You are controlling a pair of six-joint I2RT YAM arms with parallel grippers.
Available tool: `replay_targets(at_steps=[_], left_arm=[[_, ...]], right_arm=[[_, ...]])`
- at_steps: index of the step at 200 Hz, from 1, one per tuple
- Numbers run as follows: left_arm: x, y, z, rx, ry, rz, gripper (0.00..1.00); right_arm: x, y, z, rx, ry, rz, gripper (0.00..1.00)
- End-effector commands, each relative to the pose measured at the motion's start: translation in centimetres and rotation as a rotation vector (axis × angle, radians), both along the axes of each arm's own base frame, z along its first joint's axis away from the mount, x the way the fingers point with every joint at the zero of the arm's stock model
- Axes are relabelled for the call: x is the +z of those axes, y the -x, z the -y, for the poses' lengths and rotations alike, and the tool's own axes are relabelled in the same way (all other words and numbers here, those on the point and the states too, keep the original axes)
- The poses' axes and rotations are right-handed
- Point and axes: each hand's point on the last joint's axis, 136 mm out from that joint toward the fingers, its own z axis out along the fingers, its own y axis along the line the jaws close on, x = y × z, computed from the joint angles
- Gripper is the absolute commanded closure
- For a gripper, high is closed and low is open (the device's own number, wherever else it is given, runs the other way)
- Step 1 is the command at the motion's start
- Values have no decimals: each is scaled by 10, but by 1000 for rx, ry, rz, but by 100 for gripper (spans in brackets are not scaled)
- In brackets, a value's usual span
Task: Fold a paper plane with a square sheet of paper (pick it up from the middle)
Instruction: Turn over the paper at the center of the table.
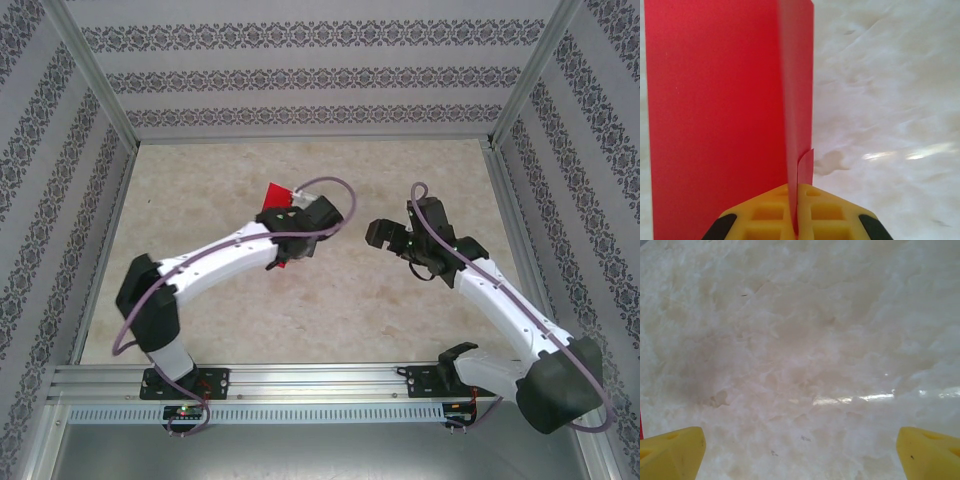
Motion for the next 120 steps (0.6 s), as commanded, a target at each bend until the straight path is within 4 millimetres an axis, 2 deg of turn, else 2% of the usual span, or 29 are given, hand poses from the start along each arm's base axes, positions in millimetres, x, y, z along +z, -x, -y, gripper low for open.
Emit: replay_targets(at_steps=[1,25,58,89,120], left_arm=[[-10,-3,-27,25,-329,47,96],[-35,-11,-16,18,-398,41,98],[-72,-22,12,-39,-362,-3,99],[-109,-15,26,-60,-292,-78,98],[-140,1,38,-83,-203,-171,96]], right_arm=[[-8,9,28,-110,55,-18,2],[-15,16,41,-152,68,-68,2],[-25,17,55,-191,114,-117,2],[-24,11,62,-206,139,-148,2],[-30,5,60,-170,160,-218,2]])
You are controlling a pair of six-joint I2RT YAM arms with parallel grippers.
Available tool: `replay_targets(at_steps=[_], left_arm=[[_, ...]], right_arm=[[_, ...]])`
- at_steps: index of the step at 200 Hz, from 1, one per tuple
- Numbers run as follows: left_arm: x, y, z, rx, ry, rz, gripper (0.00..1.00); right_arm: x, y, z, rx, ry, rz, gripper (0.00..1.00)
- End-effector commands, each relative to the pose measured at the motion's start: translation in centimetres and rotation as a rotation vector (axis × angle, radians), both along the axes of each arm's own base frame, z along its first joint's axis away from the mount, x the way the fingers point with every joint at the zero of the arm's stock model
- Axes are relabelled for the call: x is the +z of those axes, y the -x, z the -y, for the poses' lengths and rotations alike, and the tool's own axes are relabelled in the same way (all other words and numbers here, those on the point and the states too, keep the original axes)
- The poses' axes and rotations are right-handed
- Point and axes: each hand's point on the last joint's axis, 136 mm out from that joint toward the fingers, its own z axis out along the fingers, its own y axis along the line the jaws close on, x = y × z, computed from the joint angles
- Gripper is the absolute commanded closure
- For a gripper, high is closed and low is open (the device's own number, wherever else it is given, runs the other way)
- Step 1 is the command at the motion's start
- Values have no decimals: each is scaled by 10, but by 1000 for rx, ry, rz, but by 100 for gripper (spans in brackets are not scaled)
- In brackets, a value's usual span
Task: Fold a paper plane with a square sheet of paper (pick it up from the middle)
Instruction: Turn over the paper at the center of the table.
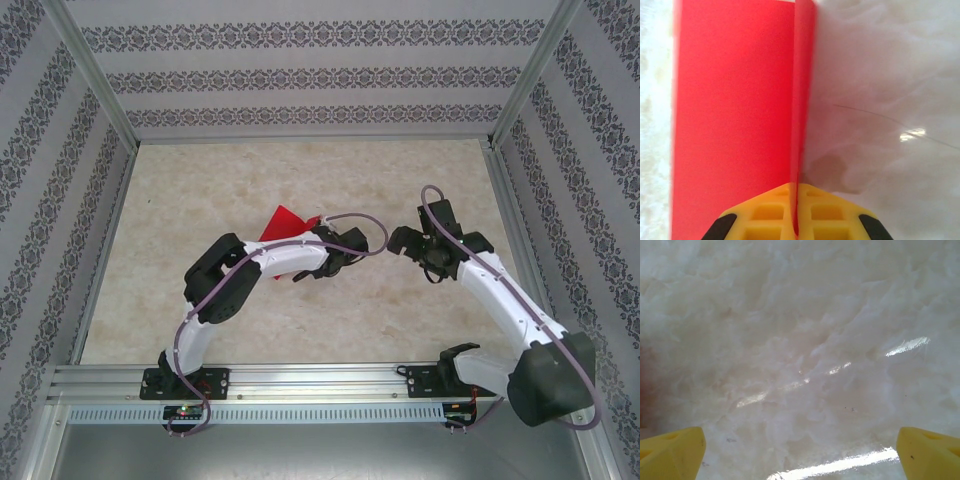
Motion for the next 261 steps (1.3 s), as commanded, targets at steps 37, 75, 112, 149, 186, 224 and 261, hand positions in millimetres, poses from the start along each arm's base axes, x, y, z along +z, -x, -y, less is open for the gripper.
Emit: replay_targets(at_steps=[37,75,112,149,186,224,261], left_arm=[[-35,21,35,-21,204,-124,83],[-3,24,57,-38,356,-139,60],[44,31,79,-88,599,-160,49],[101,33,70,-59,889,-141,31],[116,17,3,156,1018,-36,18],[87,17,-84,422,1037,36,7],[66,33,-133,557,998,59,0]], right_arm=[[14,-13,-1,27,7,10,2],[29,-17,-1,45,5,36,2],[38,-26,-12,91,-36,65,2],[41,-40,-32,135,-98,82,4],[40,-48,-94,258,-189,108,12],[24,-44,-187,429,-255,87,33],[-4,-39,-260,544,-274,15,51]])
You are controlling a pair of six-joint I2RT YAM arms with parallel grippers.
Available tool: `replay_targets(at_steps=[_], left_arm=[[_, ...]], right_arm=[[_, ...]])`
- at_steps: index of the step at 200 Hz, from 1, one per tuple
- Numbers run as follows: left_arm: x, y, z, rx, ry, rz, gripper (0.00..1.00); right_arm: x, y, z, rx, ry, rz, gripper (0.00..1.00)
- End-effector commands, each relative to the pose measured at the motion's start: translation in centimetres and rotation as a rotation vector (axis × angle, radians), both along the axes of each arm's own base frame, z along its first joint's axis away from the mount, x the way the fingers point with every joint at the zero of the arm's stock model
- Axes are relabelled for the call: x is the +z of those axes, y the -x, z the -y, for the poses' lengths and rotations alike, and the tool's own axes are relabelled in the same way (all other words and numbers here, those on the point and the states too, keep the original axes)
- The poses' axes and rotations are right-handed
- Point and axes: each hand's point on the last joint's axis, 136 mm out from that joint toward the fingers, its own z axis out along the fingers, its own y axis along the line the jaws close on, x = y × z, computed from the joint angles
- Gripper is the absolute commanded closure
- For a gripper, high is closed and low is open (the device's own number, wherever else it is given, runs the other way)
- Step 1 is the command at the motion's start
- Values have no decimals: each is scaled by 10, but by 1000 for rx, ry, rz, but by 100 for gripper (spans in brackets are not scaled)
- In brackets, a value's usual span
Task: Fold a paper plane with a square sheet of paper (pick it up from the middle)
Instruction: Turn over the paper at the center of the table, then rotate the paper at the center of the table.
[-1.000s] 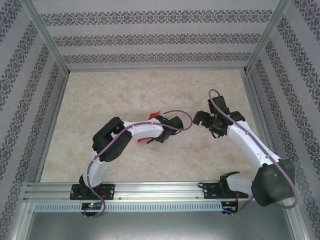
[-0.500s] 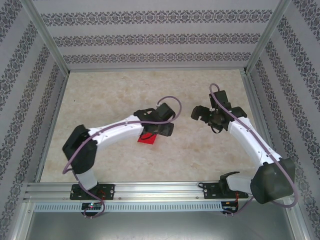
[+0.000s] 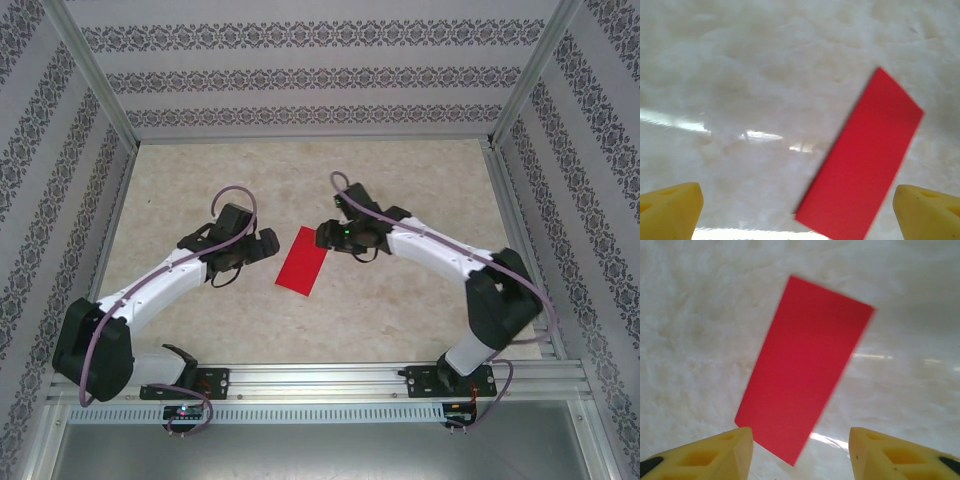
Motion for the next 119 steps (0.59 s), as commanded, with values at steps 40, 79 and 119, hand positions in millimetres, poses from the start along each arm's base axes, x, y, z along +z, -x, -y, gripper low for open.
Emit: replay_targets(at_steps=[40,79,119], left_arm=[[-9,16,-43,143,28,-16,0],[-6,21,-48,152,31,-26,0],[-6,20,-45,138,38,-33,0]], right_arm=[[-27,1,-100,132,-40,-45,55],[-64,7,-109,159,33,-102,55],[-94,19,-101,199,94,-153,55]])
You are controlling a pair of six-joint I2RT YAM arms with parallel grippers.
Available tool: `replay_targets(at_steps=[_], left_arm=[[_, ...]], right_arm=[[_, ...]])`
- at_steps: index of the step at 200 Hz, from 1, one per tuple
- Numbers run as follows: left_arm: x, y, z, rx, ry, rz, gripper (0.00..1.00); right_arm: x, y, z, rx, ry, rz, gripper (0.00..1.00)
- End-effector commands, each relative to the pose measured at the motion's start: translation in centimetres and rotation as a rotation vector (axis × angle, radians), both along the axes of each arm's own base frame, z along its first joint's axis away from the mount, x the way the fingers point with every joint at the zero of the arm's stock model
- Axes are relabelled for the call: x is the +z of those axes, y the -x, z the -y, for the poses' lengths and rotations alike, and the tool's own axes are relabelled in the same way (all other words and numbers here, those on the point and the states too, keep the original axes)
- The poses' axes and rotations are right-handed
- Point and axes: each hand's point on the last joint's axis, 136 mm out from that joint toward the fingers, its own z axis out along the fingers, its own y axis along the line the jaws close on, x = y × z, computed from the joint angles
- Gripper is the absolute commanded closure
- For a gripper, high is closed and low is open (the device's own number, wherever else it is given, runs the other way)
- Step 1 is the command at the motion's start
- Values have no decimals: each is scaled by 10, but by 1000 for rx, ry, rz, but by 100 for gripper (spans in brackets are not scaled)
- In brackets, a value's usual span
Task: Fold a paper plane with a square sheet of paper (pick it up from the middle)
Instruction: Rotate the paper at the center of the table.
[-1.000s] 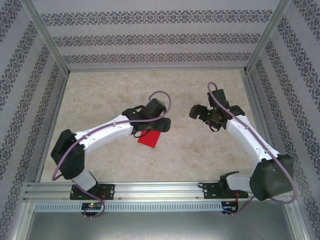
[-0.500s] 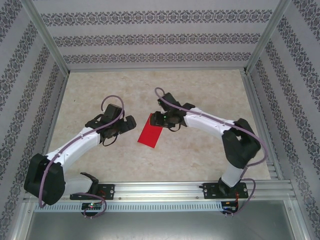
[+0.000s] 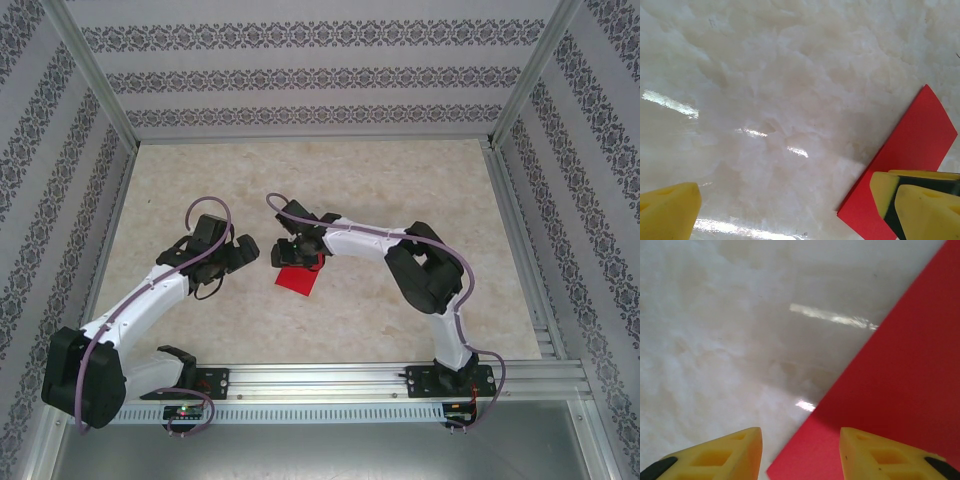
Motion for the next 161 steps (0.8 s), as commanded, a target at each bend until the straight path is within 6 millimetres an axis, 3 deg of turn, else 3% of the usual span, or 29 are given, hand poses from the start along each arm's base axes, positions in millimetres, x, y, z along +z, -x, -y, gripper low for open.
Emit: replay_targets(at_steps=[1,54,95,120,161], left_arm=[[1,2,-1,7,15,-16,0],[-1,0,13,-72,48,-26,0],[0,-4,25,-123,86,-21,0],[0,-6,34,-148,112,-22,0],[4,-12,58,-198,186,7,0]], right_arm=[[-11,7,1,37,30,-20,55],[-40,36,29,164,125,-63,55],[-43,61,63,298,179,-48,54],[-27,65,75,371,189,-4,54],[44,45,70,199,-7,120,46]])
